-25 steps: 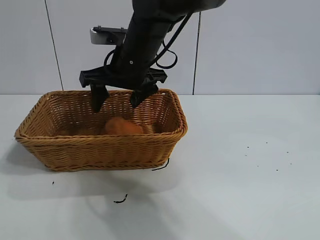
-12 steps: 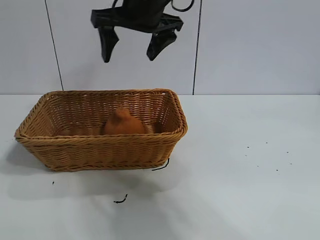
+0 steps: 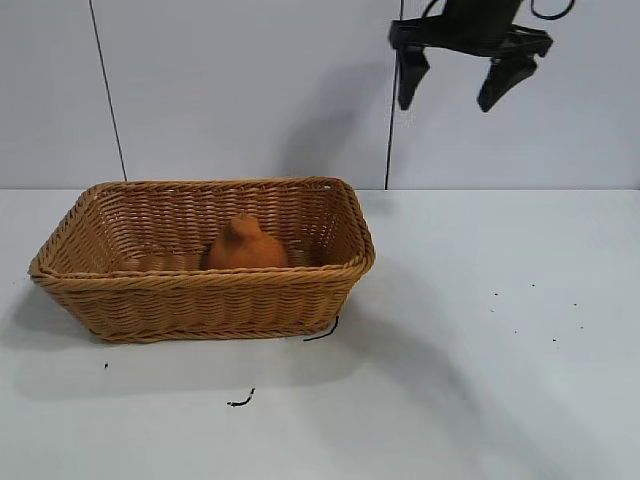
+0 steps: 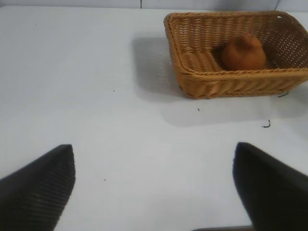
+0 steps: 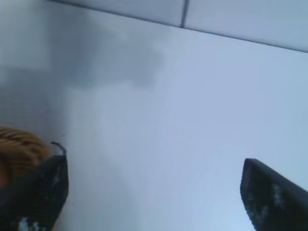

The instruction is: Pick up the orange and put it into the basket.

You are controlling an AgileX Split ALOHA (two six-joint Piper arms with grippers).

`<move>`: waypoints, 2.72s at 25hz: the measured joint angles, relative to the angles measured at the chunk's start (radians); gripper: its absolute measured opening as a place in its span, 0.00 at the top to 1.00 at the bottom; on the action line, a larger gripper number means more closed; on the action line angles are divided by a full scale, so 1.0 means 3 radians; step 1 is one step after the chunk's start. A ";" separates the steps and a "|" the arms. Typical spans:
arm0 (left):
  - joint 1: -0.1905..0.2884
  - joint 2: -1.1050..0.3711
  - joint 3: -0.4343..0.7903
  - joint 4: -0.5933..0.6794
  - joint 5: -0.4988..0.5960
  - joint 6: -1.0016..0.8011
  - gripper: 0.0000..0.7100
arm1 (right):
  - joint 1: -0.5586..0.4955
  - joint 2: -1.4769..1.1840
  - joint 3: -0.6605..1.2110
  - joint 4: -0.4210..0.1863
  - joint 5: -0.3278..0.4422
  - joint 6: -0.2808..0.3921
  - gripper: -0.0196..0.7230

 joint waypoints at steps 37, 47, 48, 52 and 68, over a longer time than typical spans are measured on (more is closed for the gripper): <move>0.0000 0.0000 0.0000 0.0000 -0.0001 0.0000 0.10 | -0.0032 -0.5501 0.5779 0.0087 -0.0455 -0.0229 0.04; 0.0000 0.0000 0.0000 0.0000 -0.0001 0.0000 0.10 | -0.0032 -0.7072 0.6185 0.0087 -0.0626 -0.0257 0.04; 0.0000 0.0000 0.0000 0.0000 -0.0001 0.0000 0.10 | -0.0032 -0.7164 0.6185 0.0087 -0.0626 -0.0257 0.04; 0.0000 0.0000 0.0000 0.0000 -0.0001 0.0000 0.10 | -0.0032 -0.7565 0.6185 0.0087 -0.0626 -0.0257 0.04; 0.0000 0.0000 0.0000 0.0000 -0.0001 0.0000 0.10 | -0.0032 -0.7806 0.6185 0.0087 -0.0623 -0.0257 0.04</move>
